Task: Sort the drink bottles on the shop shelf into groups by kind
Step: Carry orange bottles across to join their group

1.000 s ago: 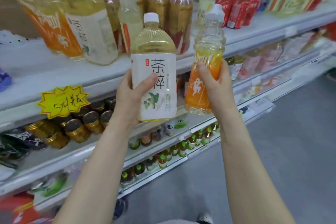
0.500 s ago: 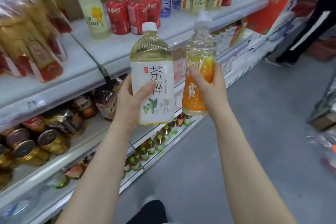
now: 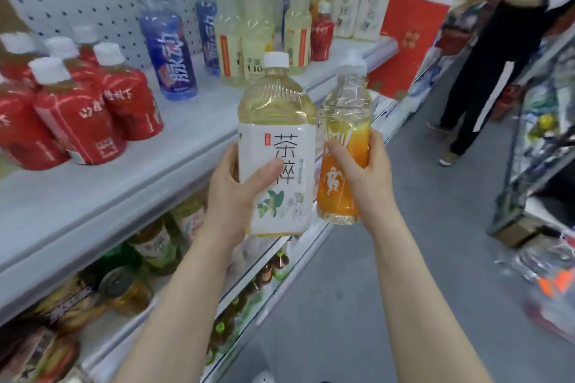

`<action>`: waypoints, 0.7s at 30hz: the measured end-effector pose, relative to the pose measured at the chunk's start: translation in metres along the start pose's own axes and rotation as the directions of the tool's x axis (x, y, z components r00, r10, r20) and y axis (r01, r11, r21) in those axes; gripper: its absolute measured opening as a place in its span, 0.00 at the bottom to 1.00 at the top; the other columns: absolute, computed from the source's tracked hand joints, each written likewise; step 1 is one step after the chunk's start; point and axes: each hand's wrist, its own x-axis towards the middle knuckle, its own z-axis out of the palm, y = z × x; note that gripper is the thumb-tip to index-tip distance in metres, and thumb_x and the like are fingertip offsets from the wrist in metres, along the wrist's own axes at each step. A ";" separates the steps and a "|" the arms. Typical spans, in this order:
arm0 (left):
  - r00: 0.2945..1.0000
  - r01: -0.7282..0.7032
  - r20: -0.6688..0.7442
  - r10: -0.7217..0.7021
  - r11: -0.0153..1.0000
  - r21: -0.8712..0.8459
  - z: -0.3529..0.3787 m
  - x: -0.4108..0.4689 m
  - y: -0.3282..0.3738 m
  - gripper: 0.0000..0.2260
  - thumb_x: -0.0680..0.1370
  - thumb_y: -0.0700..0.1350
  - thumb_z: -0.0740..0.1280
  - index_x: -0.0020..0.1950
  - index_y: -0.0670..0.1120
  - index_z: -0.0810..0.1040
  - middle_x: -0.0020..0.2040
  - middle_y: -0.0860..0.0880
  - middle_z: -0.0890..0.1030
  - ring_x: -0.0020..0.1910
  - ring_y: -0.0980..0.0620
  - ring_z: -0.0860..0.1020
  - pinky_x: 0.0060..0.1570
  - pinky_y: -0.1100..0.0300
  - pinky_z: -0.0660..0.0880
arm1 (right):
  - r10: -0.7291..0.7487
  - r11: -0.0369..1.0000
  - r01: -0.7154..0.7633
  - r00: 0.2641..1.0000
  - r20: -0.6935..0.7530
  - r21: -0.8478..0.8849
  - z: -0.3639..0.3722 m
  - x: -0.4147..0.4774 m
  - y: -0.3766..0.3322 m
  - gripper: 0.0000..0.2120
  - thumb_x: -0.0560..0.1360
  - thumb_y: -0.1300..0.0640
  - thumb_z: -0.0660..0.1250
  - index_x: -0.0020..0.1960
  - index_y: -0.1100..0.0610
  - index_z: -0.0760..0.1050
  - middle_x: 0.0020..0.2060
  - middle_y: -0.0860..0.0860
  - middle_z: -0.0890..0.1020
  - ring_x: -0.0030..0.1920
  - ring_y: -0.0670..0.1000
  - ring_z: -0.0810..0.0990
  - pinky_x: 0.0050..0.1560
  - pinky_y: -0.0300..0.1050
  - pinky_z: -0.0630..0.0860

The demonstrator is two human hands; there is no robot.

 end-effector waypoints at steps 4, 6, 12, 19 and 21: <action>1.000 0.024 0.018 -0.024 0.999 -0.037 0.041 0.059 -0.001 0.28 0.63 0.51 0.79 0.62 0.52 0.76 0.56 0.45 0.85 0.53 0.40 0.84 0.53 0.36 0.79 | -0.002 1.000 0.002 1.000 0.008 -0.001 -0.014 0.070 0.008 0.21 0.74 0.47 0.75 0.63 0.50 0.73 0.50 0.44 0.84 0.50 0.45 0.84 0.55 0.53 0.82; 1.000 -0.004 -0.009 0.004 1.000 -0.022 0.061 0.088 -0.005 0.25 0.66 0.48 0.78 0.62 0.51 0.76 0.56 0.46 0.85 0.53 0.41 0.84 0.52 0.38 0.81 | -0.013 1.000 0.013 1.000 0.010 0.006 -0.021 0.109 0.014 0.24 0.71 0.44 0.75 0.63 0.49 0.73 0.51 0.45 0.84 0.52 0.47 0.84 0.57 0.57 0.81; 0.978 -0.139 -0.164 0.132 0.990 -0.030 0.127 0.172 -0.026 0.30 0.61 0.52 0.77 0.61 0.47 0.77 0.54 0.45 0.85 0.51 0.43 0.85 0.44 0.47 0.82 | -0.078 0.996 0.072 0.990 0.120 0.053 -0.049 0.232 0.037 0.19 0.69 0.42 0.73 0.58 0.43 0.73 0.49 0.44 0.84 0.51 0.47 0.84 0.57 0.59 0.81; 0.932 -0.197 -0.307 0.192 0.980 0.016 0.198 0.251 -0.047 0.24 0.60 0.53 0.78 0.54 0.54 0.79 0.53 0.46 0.86 0.52 0.42 0.84 0.49 0.39 0.81 | -0.106 0.992 0.088 0.968 0.229 0.089 -0.087 0.351 0.047 0.22 0.70 0.38 0.71 0.61 0.42 0.74 0.54 0.46 0.83 0.55 0.48 0.83 0.59 0.60 0.79; 0.926 -0.213 -0.312 0.214 0.976 0.035 0.211 0.266 -0.051 0.24 0.59 0.53 0.77 0.54 0.54 0.79 0.51 0.48 0.86 0.50 0.45 0.85 0.44 0.48 0.82 | -0.115 0.990 0.092 0.962 0.247 0.105 -0.090 0.378 0.050 0.23 0.70 0.39 0.71 0.62 0.44 0.74 0.52 0.45 0.83 0.54 0.48 0.83 0.59 0.60 0.80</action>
